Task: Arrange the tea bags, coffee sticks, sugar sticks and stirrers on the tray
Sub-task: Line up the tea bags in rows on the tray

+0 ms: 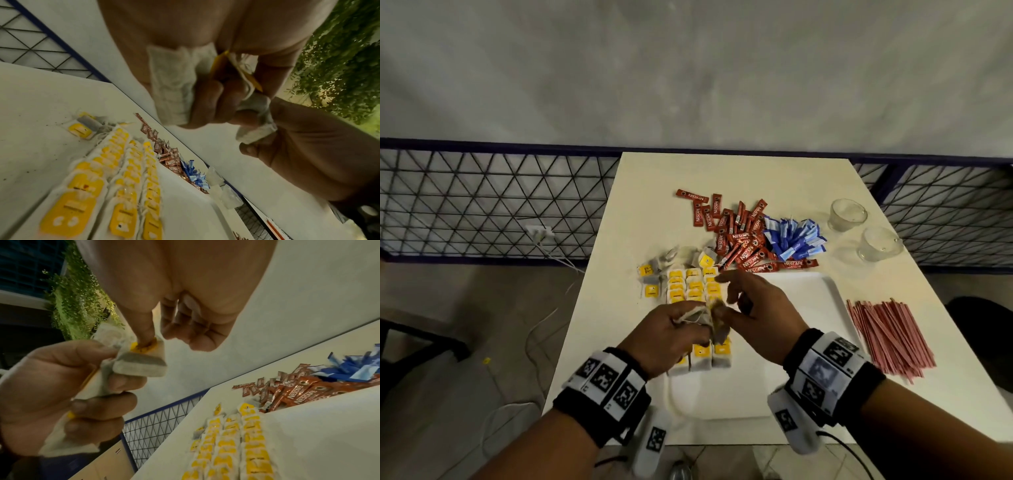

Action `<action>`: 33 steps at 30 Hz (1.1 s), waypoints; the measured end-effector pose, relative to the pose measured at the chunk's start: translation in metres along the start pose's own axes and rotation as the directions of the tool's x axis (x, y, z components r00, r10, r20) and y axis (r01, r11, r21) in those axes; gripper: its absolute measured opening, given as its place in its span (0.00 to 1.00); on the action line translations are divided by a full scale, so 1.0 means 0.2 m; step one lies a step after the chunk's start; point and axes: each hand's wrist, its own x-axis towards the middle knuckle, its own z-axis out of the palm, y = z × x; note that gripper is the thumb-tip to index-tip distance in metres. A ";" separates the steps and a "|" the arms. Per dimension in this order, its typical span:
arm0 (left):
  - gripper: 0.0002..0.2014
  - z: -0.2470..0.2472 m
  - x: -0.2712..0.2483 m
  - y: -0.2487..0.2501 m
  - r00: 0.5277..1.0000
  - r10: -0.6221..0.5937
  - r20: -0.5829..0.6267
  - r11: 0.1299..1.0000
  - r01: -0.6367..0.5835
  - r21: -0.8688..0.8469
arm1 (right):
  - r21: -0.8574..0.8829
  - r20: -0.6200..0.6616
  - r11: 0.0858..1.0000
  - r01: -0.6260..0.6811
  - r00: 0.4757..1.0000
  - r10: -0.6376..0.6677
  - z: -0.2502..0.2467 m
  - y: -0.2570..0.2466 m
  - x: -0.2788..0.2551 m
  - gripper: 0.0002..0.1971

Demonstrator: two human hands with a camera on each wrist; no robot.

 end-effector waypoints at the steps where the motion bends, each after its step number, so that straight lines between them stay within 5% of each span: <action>1: 0.10 0.01 0.00 0.01 1.000 -0.002 0.023 1.000 0.002 -0.015 | 0.004 0.023 1.000 -0.004 1.000 0.004 -0.01 0.02 0.00 0.15; 4: 0.13 0.05 0.00 0.00 0.999 -0.023 0.031 1.000 0.024 -0.008 | 0.092 0.076 0.996 0.004 0.997 -0.011 -0.01 0.08 -0.01 0.06; 7: 0.02 0.06 0.00 -0.07 0.994 -0.099 -0.052 0.995 0.100 0.011 | 0.097 0.132 0.990 -0.104 0.987 0.091 0.01 0.17 -0.04 0.08; 15: 0.11 -0.02 -0.10 -0.33 0.903 -0.333 -0.273 0.943 0.324 -0.079 | -0.029 0.356 0.927 -0.373 0.863 0.358 0.19 0.39 -0.10 0.05; 29: 0.08 -0.09 -0.12 -0.40 0.904 -0.347 -0.250 0.938 0.328 -0.115 | -0.033 0.315 0.863 -0.504 0.814 0.488 0.33 0.44 -0.10 0.06; 33: 0.11 -0.10 -0.12 -0.41 0.903 -0.356 -0.241 0.934 0.350 -0.068 | -0.154 0.294 0.848 -0.507 0.796 0.529 0.35 0.47 -0.09 0.09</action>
